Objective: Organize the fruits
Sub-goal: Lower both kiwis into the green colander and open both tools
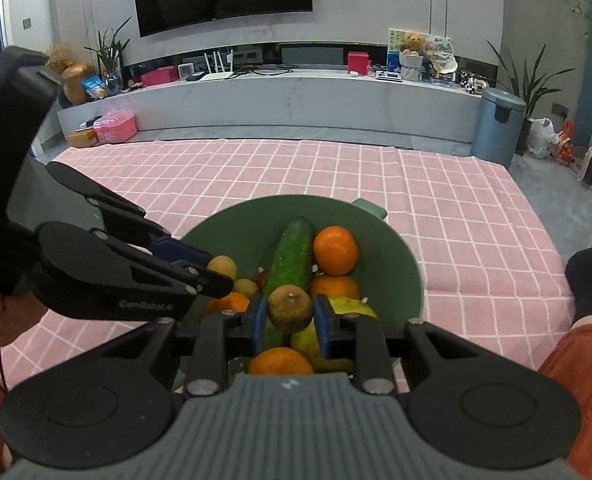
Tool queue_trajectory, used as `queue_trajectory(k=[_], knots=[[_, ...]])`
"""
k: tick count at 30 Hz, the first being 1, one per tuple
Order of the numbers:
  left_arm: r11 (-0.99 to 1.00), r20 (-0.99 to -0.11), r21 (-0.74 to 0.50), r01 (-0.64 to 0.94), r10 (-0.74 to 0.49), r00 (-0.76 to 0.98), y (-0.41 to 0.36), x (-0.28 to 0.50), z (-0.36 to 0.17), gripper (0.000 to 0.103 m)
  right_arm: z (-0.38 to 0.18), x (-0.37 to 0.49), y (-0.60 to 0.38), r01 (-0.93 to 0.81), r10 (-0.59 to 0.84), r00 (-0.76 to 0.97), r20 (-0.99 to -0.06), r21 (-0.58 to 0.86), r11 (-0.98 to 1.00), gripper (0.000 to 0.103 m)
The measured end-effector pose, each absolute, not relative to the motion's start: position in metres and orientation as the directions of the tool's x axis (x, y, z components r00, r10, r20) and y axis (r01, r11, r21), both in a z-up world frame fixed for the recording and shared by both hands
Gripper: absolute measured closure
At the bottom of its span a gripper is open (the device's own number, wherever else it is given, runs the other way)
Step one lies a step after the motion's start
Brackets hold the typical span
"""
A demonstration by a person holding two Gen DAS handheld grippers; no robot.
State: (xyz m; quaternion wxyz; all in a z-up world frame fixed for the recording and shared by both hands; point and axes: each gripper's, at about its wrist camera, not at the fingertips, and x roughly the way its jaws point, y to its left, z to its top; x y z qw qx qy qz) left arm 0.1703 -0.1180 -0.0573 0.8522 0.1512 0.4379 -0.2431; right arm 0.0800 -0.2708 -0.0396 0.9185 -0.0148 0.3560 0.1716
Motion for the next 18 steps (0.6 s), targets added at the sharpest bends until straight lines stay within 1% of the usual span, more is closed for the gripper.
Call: queue_trajectory(k=[2, 9, 10, 12, 18], knots=[[0.828, -0.834, 0.048, 0.558, -0.274, 0.479, -0.121, 0.174, -0.063, 0.078, -0.043, 0.084, -0.271, -0.323, 0.304, 0.682, -0.665, 0.099, 0.941, 0.082], [0.820, -0.833, 0.042, 0.571, -0.286, 0.473, -0.118, 0.177, -0.065, 0.077, -0.047, 0.089, -0.269, -0.322, 0.297, 0.668, -0.683, 0.095, 0.942, 0.082], [0.819, -0.830, 0.040, 0.573, -0.292, 0.475, -0.118, 0.176, -0.064, 0.076, -0.048, 0.089, -0.269, -0.321, 0.297, 0.666, -0.684, 0.097, 0.942, 0.082], [0.820, -0.823, 0.032, 0.571, -0.303, 0.481, -0.116, 0.176, -0.060, 0.070, -0.046, 0.090, -0.267, -0.323, 0.301, 0.662, -0.687, 0.101, 0.941, 0.082], [0.846, -0.792, -0.003, 0.534, -0.327, 0.515, -0.100, 0.168, -0.042, 0.067, -0.042, 0.093, -0.266, -0.344, 0.320, 0.643, -0.696, 0.110, 0.932, 0.082]])
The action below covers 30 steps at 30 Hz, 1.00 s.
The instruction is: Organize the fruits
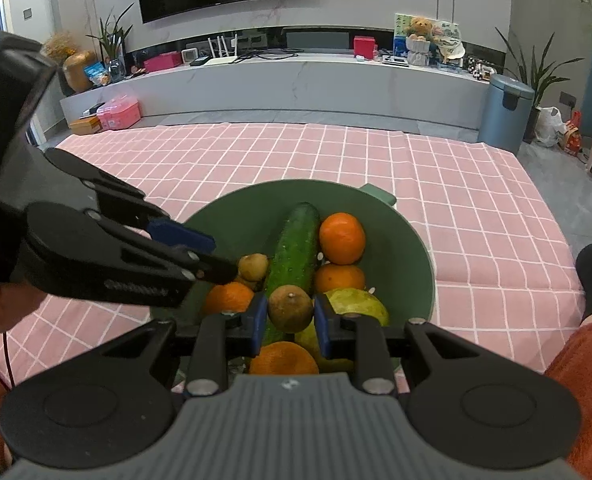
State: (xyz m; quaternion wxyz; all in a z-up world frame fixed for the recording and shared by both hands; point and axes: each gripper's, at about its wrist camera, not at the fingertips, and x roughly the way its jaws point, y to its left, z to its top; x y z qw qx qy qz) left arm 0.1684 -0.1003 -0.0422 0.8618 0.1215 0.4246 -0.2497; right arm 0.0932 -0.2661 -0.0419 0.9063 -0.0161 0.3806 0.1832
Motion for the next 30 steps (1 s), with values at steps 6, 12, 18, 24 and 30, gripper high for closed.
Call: queue_trajectory(k=[6, 12, 18, 24, 30], knots=[[0.879, -0.744, -0.062, 0.473, -0.357, 0.565, -0.076, 0.157, -0.023, 0.066, -0.034, 0.104, -0.262, -0.414, 0.389, 0.575, -0.720, 0.155, 0.897, 0.082], [0.916, -0.728, -0.056, 0.397, -0.310, 0.611, -0.051, 0.146, -0.017, 0.066, -0.030, 0.124, -0.246, -0.502, 0.436, 0.456, -0.776, 0.180, 0.846, 0.082], [0.940, -0.739, -0.041, 0.338, -0.257, 0.623, -0.033, 0.138, -0.022, 0.065, -0.047, 0.148, -0.232, -0.525, 0.424, 0.291, -0.858, 0.228, 0.820, 0.082], [0.947, -0.748, -0.061, 0.314, -0.252, 0.614, -0.024, 0.130, -0.031, 0.065, -0.065, 0.160, -0.218, -0.526, 0.370, 0.219, -0.903, 0.210, 0.824, 0.081], [0.945, -0.756, -0.094, 0.315, -0.273, 0.595, -0.021, 0.124, -0.036, 0.065, -0.070, 0.161, -0.209, -0.526, 0.357, 0.201, -0.912, 0.207, 0.825, 0.081]])
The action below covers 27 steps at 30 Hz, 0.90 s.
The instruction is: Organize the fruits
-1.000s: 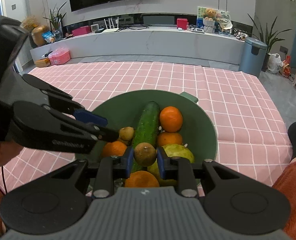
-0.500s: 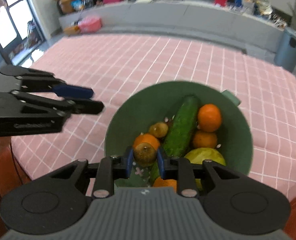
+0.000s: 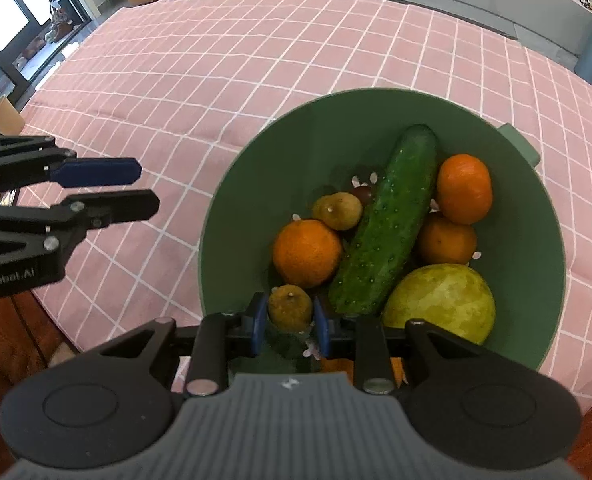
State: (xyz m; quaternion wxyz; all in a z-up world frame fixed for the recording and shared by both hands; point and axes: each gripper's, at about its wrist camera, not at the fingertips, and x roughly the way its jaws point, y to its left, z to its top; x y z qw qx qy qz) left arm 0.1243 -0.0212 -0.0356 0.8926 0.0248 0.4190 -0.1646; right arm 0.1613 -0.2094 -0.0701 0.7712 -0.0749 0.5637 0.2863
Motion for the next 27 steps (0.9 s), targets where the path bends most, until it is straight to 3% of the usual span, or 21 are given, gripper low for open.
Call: queue_trajectory(k=[4, 5, 7, 10, 13, 17, 23, 27], knots=[[0.942, -0.755, -0.104, 0.319, -0.283, 0.591, -0.022, 0.118, -0.034, 0.064, -0.067, 0.161, -0.210, -0.518, 0.341, 0.214, -0.915, 0.190, 0.834, 0.079], [0.942, -0.753, -0.106, 0.320, -0.286, 0.593, -0.021, 0.116, -0.033, 0.063, -0.065, 0.161, -0.209, -0.517, 0.336, 0.221, -0.915, 0.183, 0.837, 0.069], [0.940, -0.743, -0.116, 0.321, -0.297, 0.599, -0.020, 0.110, -0.028, 0.059, -0.059, 0.158, -0.209, -0.518, 0.333, 0.249, -0.909, 0.166, 0.839, 0.059], [0.940, -0.724, -0.131, 0.314, -0.307, 0.618, -0.017, 0.101, -0.018, 0.057, -0.044, 0.150, -0.210, -0.525, 0.324, 0.293, -0.900, 0.132, 0.841, 0.057], [0.946, -0.694, -0.128, 0.298, -0.301, 0.654, -0.014, 0.091, -0.004, 0.049, -0.024, 0.136, -0.209, -0.528, 0.313, 0.370, -0.875, 0.079, 0.846, 0.044], [0.958, -0.632, -0.108, 0.264, -0.271, 0.726, -0.011, 0.073, 0.019, 0.036, 0.012, 0.102, -0.209, -0.535, 0.322, 0.525, -0.787, -0.011, 0.845, 0.026], [0.982, -0.520, -0.023, 0.189, -0.173, 0.836, -0.018, 0.037, 0.049, 0.017, 0.055, 0.048, -0.217, -0.462, 0.322, 0.732, -0.600, -0.091, 0.882, 0.008], [0.989, -0.453, 0.077, 0.122, -0.074, 0.888, -0.026, 0.014, 0.059, 0.011, 0.069, 0.014, -0.231, -0.380, 0.306, 0.822, -0.480, -0.061, 0.923, 0.005]])
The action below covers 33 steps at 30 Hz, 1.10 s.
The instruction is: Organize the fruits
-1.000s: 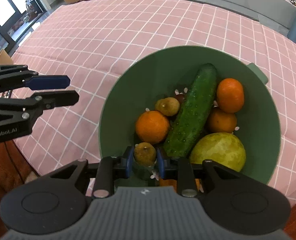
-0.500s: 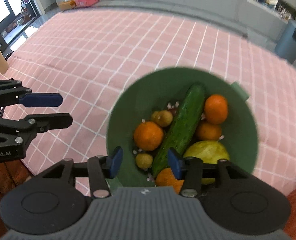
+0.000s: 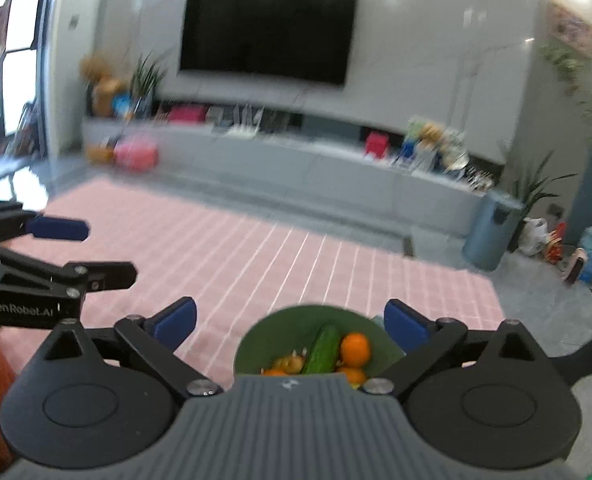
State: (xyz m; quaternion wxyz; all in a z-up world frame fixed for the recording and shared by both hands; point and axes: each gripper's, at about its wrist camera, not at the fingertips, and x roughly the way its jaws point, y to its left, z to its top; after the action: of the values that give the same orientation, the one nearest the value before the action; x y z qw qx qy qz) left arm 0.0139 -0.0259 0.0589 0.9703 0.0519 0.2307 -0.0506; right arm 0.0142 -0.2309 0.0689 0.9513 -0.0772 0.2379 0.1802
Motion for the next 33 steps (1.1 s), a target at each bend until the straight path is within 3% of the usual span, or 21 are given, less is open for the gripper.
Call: queue_trajectory(k=[7, 13, 25, 33], knots=[[0.992, -0.407, 0.112, 0.054, -0.004, 0.913, -0.036, -0.003, 0.056, 0.011, 0.067, -0.035, -0.237, -0.273, 0.253, 0.898, -0.361, -0.004, 0.962, 0.005], [0.996, -0.442, 0.083, 0.037, 0.003, 0.897, -0.031, -0.002, 0.042, 0.010, 0.044, -0.063, -0.220, -0.200, 0.176, 0.933, -0.313, -0.044, 0.979, 0.005], [0.996, -0.575, 0.092, 0.005, 0.049, 0.817, -0.027, 0.005, -0.003, 0.010, -0.008, -0.055, -0.205, -0.225, 0.180, 0.893, -0.414, -0.063, 0.972, 0.005], [0.994, -0.602, 0.106, 0.000, 0.064, 0.796, -0.021, 0.008, -0.014, 0.010, -0.025, -0.040, -0.202, -0.222, 0.175, 0.879, -0.444, -0.056, 0.973, 0.005]])
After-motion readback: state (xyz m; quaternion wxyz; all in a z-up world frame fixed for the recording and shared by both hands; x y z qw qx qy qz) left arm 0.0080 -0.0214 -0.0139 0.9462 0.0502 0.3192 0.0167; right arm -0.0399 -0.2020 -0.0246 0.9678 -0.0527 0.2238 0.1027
